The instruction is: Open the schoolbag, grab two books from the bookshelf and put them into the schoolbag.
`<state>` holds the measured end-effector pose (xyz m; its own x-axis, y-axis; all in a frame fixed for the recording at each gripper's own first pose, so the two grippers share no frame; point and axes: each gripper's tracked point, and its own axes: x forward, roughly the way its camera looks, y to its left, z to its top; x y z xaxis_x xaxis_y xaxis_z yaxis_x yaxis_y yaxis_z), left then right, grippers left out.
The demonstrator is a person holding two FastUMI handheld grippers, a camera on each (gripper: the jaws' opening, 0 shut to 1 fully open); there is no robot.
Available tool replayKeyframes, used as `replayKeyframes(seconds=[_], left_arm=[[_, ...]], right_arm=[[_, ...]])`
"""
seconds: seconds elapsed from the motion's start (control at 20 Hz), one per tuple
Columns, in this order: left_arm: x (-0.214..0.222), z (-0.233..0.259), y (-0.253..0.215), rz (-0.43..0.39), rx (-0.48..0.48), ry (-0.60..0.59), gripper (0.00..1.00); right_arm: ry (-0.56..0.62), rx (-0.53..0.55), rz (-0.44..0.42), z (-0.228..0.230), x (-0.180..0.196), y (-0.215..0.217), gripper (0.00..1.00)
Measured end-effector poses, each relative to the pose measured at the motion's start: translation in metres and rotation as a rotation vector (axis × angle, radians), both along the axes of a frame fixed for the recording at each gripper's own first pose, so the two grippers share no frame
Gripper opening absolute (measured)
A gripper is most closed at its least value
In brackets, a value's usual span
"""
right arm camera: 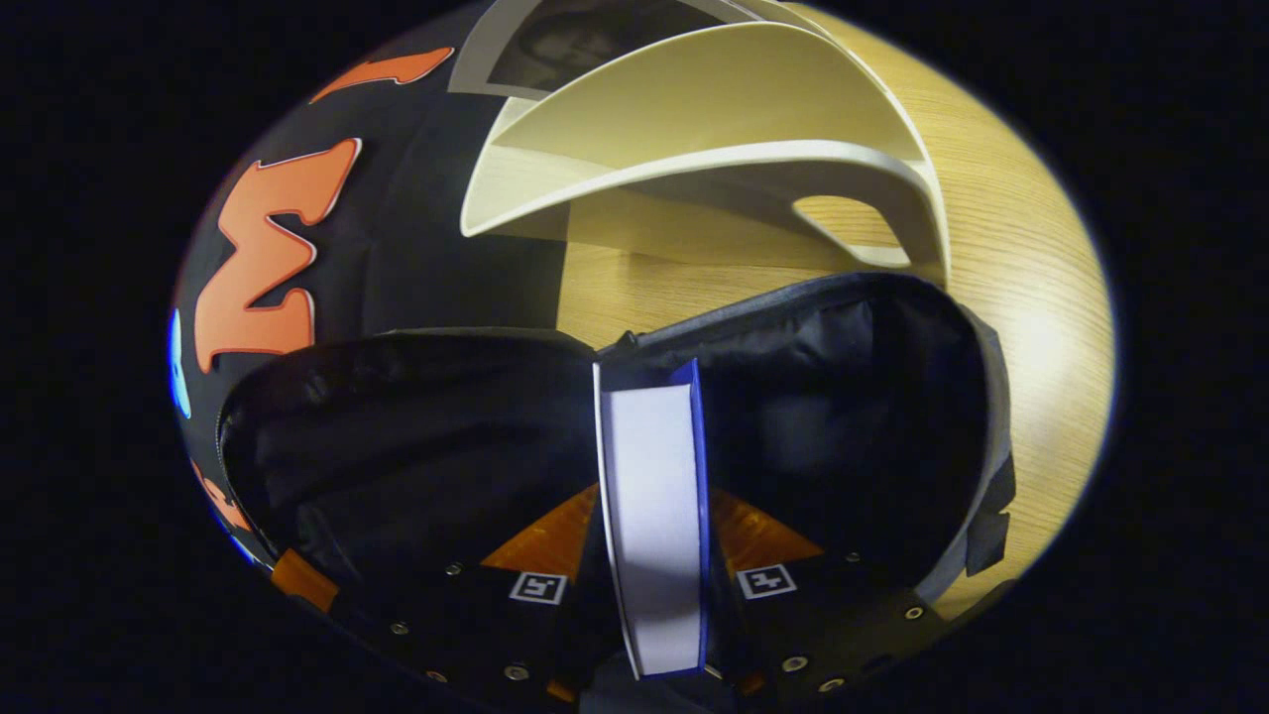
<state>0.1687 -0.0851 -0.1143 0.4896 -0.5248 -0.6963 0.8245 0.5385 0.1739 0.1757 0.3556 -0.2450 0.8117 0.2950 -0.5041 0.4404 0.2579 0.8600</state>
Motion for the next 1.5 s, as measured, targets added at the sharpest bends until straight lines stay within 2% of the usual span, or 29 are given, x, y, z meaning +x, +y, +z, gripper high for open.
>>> replayKeyframes(seconds=[0.1,0.15,0.2,0.25,0.3,0.6,0.9,1.1,1.25,1.35,1.5], left_arm=[[0.009,-0.002,0.006,0.021,-0.003,0.005,0.01],[0.011,-0.002,0.009,0.028,-0.006,0.008,0.01],[0.013,-0.003,0.011,0.035,-0.008,0.011,0.01],[0.015,-0.004,0.012,0.040,-0.013,0.014,0.01],[0.016,-0.004,0.012,0.048,-0.017,0.017,0.01],[0.014,-0.014,0.024,0.128,-0.063,0.060,0.01],[0.008,-0.017,0.030,0.204,-0.089,0.068,0.01],[0.004,-0.019,0.033,0.245,-0.101,0.073,0.01],[0.006,-0.021,0.036,0.283,-0.104,0.072,0.01],[0.004,-0.020,0.038,0.312,-0.104,0.067,0.01],[-0.002,-0.021,0.040,0.344,-0.107,0.062,0.01]], right_arm=[[0.036,0.011,0.011,0.001,-0.011,-0.002,0.64],[0.053,0.017,0.024,0.005,-0.017,-0.003,0.82],[0.071,0.015,0.039,0.007,-0.024,-0.004,0.89],[0.083,0.008,0.055,0.010,-0.029,-0.006,0.85],[0.093,-0.004,0.070,0.014,-0.035,-0.009,0.99],[0.053,-0.104,0.163,0.057,-0.070,-0.051,0.99],[0.023,-0.290,0.275,0.095,-0.110,-0.134,0.99],[0.033,-0.626,0.311,0.112,-0.114,-0.216,0.98],[0.013,-0.743,0.373,0.142,-0.109,-0.243,0.99],[0.001,-0.872,0.414,0.161,-0.098,-0.265,0.98],[-0.030,-0.984,0.489,0.193,-0.079,-0.276,0.99]])
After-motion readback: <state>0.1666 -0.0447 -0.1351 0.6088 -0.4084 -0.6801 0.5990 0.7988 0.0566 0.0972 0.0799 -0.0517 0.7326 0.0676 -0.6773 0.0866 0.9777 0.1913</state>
